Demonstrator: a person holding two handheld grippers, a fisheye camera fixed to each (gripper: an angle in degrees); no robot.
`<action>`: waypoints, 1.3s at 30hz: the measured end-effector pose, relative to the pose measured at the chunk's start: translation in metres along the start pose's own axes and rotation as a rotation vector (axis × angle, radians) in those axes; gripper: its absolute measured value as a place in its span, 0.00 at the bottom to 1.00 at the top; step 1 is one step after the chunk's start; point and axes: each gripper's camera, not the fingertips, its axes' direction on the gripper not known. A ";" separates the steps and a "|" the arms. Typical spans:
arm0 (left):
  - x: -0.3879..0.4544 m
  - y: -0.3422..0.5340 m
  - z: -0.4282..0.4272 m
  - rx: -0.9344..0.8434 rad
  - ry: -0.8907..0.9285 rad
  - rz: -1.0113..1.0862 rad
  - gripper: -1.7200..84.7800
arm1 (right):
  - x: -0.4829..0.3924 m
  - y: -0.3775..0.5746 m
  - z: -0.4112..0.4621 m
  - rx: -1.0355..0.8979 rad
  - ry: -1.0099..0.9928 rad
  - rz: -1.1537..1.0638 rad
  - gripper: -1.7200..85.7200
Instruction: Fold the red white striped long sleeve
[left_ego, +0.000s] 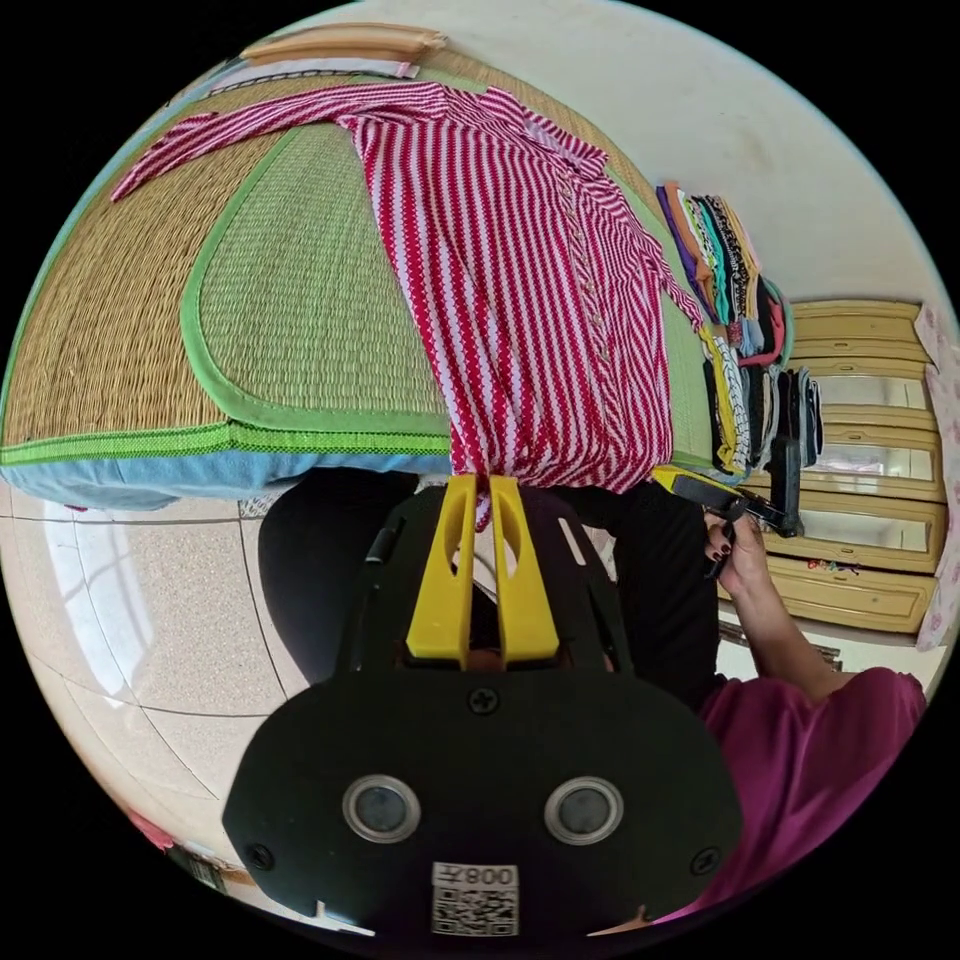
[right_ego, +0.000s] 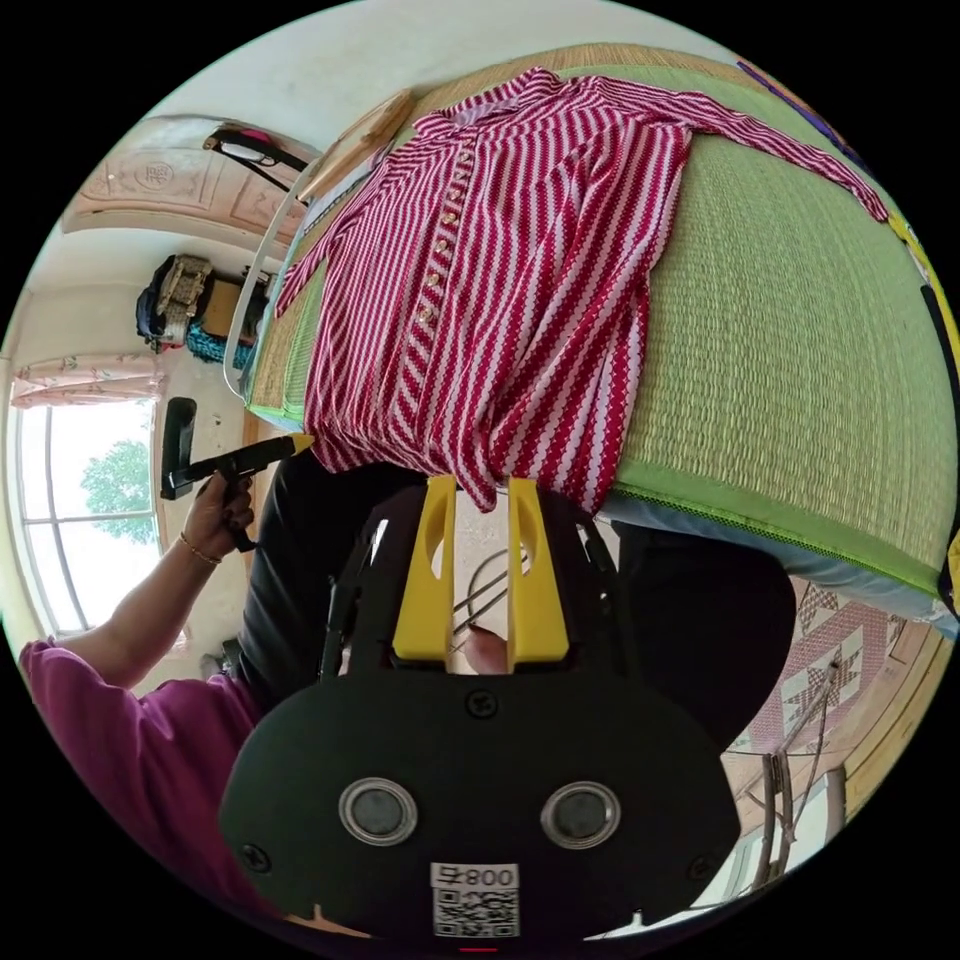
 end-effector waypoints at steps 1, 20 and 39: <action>0.000 0.004 -0.004 0.004 0.002 -0.001 0.05 | 0.001 0.003 -0.001 0.002 -0.015 0.012 0.11; -0.013 0.109 -0.113 0.125 0.043 -0.037 0.05 | 0.000 0.059 -0.030 0.033 0.139 0.060 0.06; -0.042 0.172 -0.167 0.123 0.080 -0.076 0.06 | 0.104 0.163 -0.124 0.172 -0.001 0.246 0.02</action>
